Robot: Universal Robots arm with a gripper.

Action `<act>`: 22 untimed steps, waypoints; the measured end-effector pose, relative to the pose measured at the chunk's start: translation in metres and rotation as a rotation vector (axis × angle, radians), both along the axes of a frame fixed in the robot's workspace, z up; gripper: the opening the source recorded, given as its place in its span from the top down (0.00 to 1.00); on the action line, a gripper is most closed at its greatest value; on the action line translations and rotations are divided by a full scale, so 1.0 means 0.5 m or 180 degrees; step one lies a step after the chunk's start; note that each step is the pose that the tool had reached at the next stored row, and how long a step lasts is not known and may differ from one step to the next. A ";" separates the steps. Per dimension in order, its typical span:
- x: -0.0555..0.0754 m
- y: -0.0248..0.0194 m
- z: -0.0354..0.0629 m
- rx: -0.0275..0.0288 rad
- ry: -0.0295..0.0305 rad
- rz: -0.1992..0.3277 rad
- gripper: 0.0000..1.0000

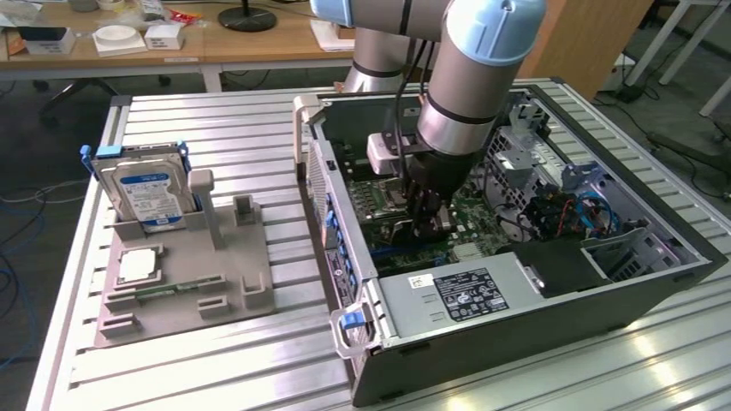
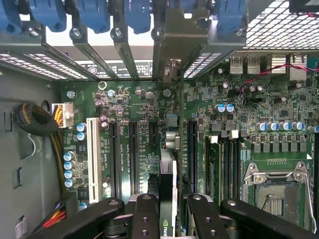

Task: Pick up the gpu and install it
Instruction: 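Insert the gpu into the slot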

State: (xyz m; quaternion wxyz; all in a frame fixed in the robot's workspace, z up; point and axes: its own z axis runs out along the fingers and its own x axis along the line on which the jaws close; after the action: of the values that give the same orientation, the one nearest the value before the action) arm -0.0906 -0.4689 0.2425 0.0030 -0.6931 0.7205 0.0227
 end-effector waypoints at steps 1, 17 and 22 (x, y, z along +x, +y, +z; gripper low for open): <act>0.000 0.0000 0.000 0.0000 0.0000 -0.0004 0.73; 0.002 0.0001 0.000 0.0000 0.0003 -0.0022 0.73; 0.002 0.0028 0.000 0.0000 0.0003 -0.0007 0.73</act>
State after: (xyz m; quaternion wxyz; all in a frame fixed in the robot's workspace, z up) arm -0.0895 -0.4675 0.2424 0.0027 -0.6923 0.7213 0.0230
